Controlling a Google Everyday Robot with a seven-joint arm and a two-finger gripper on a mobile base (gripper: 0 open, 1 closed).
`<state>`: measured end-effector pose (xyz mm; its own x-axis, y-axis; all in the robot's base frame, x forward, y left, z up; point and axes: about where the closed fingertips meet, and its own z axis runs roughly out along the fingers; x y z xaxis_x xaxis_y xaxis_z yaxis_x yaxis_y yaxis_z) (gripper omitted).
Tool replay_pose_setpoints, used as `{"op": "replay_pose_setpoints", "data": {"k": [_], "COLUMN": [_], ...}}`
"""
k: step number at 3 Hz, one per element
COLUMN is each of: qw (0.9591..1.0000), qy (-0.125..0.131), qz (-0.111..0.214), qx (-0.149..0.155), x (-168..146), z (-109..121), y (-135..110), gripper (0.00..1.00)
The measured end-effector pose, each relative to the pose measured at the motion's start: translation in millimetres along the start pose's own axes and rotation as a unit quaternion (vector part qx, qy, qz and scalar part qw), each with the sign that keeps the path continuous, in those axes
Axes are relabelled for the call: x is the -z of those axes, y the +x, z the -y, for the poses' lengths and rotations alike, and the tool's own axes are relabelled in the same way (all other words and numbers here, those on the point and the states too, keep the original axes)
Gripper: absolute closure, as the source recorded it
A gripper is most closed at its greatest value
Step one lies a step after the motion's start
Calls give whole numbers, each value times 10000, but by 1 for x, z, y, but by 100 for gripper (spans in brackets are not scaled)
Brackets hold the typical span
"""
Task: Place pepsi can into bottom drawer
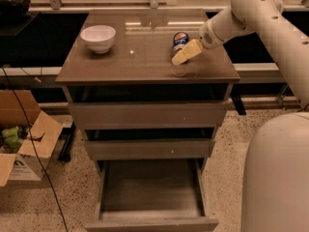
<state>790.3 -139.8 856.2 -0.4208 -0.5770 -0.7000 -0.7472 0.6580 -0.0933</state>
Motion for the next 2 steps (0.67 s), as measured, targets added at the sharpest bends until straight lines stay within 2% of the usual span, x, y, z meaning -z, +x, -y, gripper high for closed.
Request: {"op": "replay_pose_setpoints", "data": {"k": [1,2], "qw": [9998,9995], "qy": [-115,-276], "qz": [114,153], "qx": [-110,-97], "x": [-17,-33], "z": [7,2], "y": [-3,-11], "gripper": [0,0]}}
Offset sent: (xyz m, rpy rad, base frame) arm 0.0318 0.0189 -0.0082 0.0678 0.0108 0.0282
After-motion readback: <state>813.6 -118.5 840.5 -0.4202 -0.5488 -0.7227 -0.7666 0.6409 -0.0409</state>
